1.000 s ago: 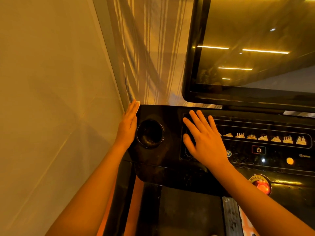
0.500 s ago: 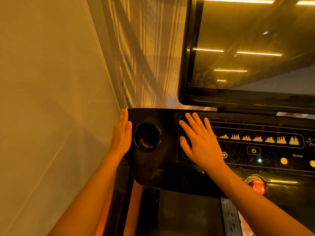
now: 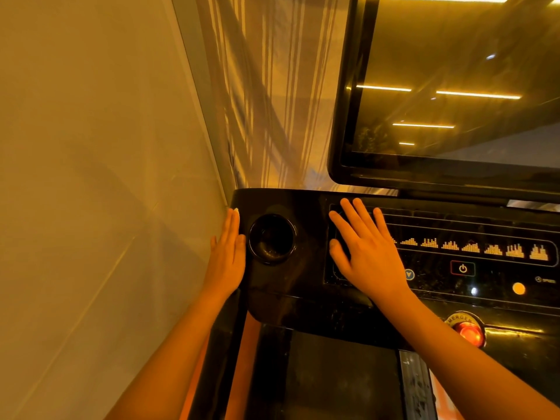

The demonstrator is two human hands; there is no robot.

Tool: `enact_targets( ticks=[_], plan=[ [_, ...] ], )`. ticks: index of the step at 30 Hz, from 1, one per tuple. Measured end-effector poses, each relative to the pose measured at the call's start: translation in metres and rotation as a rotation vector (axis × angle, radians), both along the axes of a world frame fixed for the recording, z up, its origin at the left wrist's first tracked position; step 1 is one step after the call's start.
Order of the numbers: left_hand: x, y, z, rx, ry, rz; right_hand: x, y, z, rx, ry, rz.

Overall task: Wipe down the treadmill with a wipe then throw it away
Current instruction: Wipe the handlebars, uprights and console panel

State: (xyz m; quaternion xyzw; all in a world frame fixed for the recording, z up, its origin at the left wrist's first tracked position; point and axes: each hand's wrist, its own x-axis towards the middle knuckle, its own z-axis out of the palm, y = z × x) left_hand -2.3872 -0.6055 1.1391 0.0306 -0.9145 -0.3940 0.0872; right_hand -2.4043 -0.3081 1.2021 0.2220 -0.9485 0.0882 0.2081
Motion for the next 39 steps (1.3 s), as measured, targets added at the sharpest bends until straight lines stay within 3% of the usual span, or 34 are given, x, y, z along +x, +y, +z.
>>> enact_targets(
  ticks=[8,14,20,26,32,39],
  plan=[
    [-0.009,-0.006,0.004,-0.036,-0.002,-0.006,0.001,0.0,0.001,-0.005,0.006,0.003],
    [0.032,0.005,-0.011,-0.039,0.012,-0.036,-0.001,-0.001,0.0,-0.014,0.006,0.005],
    [0.005,-0.002,0.001,-0.078,-0.017,-0.031,0.0,-0.001,0.002,-0.006,0.004,0.003],
    [0.053,0.014,-0.015,-0.077,0.009,-0.057,0.001,-0.001,0.002,-0.015,0.007,0.006],
    [0.016,-0.005,0.005,-0.1,-0.004,-0.084,0.0,0.0,0.003,-0.012,-0.002,0.01],
    [0.047,0.027,-0.011,-0.016,0.036,0.064,0.002,0.0,0.005,-0.035,0.011,0.032]
  ],
)
